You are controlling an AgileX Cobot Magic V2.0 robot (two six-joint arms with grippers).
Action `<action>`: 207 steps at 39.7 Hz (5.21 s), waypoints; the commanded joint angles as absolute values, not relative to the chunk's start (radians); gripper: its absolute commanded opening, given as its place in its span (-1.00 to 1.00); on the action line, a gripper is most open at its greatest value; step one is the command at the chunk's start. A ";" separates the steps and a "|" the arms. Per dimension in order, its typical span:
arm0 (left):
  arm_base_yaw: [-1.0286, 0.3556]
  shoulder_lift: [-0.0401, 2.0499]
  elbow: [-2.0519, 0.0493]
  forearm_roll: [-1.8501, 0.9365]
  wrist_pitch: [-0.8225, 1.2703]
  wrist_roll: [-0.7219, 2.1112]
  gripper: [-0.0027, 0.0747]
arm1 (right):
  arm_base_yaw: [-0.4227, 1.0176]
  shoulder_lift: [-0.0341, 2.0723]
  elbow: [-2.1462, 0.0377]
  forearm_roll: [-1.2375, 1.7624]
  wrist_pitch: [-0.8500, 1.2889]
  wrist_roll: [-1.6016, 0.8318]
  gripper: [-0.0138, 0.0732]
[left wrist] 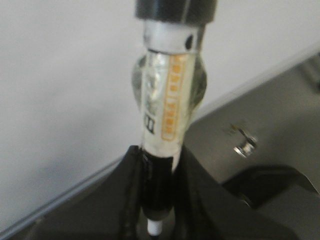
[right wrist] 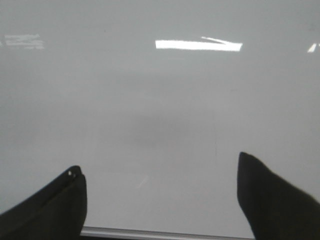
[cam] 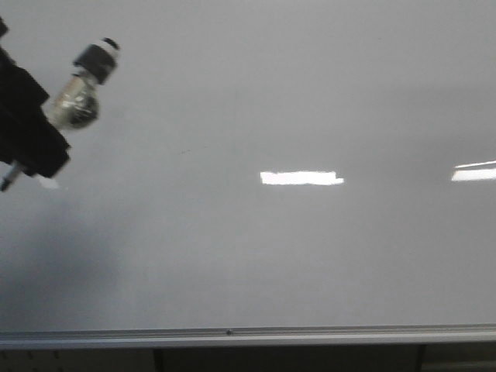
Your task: Write number 0 on whiteboard
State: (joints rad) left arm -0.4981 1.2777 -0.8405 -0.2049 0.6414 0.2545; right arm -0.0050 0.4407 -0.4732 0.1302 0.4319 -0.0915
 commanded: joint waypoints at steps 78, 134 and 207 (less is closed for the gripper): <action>-0.855 1.247 -0.871 -0.494 0.707 0.575 -0.98 | 0.449 1.379 -0.968 1.099 1.114 -0.690 -0.84; -0.855 1.247 -0.871 -0.494 0.726 0.572 0.03 | 0.131 1.186 -1.077 0.280 0.947 -0.273 -0.82; -0.855 1.247 -0.871 -0.494 0.703 0.572 -0.98 | 0.171 1.718 -1.917 0.192 1.188 -0.170 -0.82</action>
State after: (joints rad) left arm -0.8505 1.2756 -0.8405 -0.4614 0.7373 0.5799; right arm 0.1726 1.7597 -1.8827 0.1854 1.2429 -0.1684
